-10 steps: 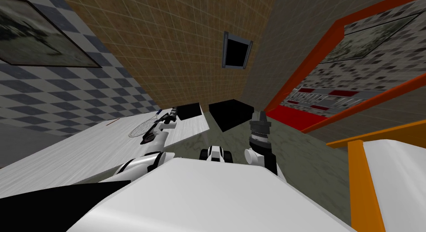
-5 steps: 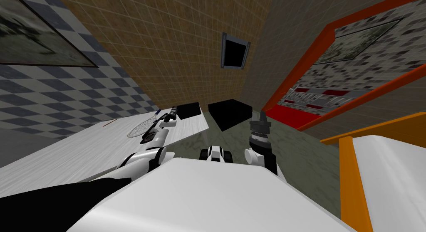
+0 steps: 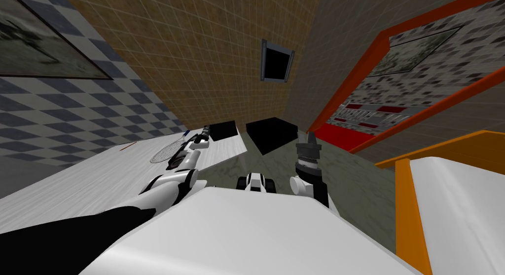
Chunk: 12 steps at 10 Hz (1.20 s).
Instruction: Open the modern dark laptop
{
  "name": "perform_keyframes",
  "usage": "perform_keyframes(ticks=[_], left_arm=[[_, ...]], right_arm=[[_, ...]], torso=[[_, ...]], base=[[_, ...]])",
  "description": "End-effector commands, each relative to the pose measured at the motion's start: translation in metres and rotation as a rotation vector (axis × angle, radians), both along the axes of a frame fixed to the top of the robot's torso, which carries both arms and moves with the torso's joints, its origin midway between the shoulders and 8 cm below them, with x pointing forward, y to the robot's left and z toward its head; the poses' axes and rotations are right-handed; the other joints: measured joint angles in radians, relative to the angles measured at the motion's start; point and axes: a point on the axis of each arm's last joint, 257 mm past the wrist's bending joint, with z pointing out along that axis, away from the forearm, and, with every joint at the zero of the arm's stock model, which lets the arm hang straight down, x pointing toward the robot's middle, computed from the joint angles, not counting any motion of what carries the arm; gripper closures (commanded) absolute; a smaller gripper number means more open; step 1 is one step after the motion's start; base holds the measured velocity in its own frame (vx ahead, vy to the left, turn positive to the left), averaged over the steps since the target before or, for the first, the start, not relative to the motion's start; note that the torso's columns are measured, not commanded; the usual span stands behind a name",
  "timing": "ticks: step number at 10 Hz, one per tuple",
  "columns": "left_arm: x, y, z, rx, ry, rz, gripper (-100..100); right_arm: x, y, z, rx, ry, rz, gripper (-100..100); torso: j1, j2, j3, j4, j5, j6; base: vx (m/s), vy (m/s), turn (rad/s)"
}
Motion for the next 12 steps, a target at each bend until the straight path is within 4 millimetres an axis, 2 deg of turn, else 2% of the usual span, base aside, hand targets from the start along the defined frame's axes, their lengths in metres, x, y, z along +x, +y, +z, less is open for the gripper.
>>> perform_keyframes(ticks=[1,3,4,6,7,9,10,11,12], left_arm=[[0.007,0.01,0.011,0.007,-0.019,0.008,-100],[0.003,0.018,-0.009,-0.005,0.017,0.024,-100],[0.012,0.019,0.016,0.014,-0.026,0.02,-100],[0.006,0.027,-0.007,-0.005,0.014,0.039,-100],[0.013,0.032,0.012,0.008,-0.018,0.044,-100],[0.008,0.037,-0.004,-0.006,0.01,0.058,-100],[0.016,0.04,0.022,0.015,-0.035,0.06,-100],[0.018,0.038,0.03,0.021,-0.049,0.053,-100],[0.014,0.042,0.017,0.01,-0.026,0.064,-100]], right_arm=[[0.0,0.0,0.0,0.0,0.0,0.0,0],[0.0,0.0,0.0,0.0,0.0,0.0,0],[0.0,0.0,0.0,0.0,0.0,0.0,0],[0.0,0.0,0.0,0.0,0.0,0.0,0],[0.0,0.0,0.0,0.0,0.0,0.0,0],[0.0,0.0,0.0,0.0,0.0,0.0,0],[0.0,0.0,0.0,0.0,0.0,0.0,0],[0.0,0.0,0.0,0.0,0.0,0.0,0],[0.0,0.0,0.0,0.0,0.0,0.0,0]], torso=[[0.0,0.0,0.0,0.0,0.0,-0.001],[-0.001,0.0,0.0,0.0,0.0,-0.001],[0.0,-0.001,0.0,-0.001,0.0,-0.001],[0.0,0.0,0.0,-0.001,0.001,-0.001],[0.001,0.0,0.0,-0.001,0.001,-0.001],[0.0,0.001,0.001,0.0,0.0,-0.001],[0.0,0.0,0.0,-0.001,0.001,-0.001],[-0.001,0.001,0.0,0.0,0.0,0.0],[0.0,0.0,0.0,0.0,0.0,-0.001]], base=[[-0.05,-0.009,-0.076],[-0.029,-0.006,-0.015],[-0.025,-0.011,-0.063],[-0.025,-0.005,-0.019],[-0.036,-0.01,-0.062],[-0.025,-0.005,-0.019],[-0.036,-0.011,-0.05],[-0.036,-0.008,-0.043],[-0.015,-0.001,-0.006]])
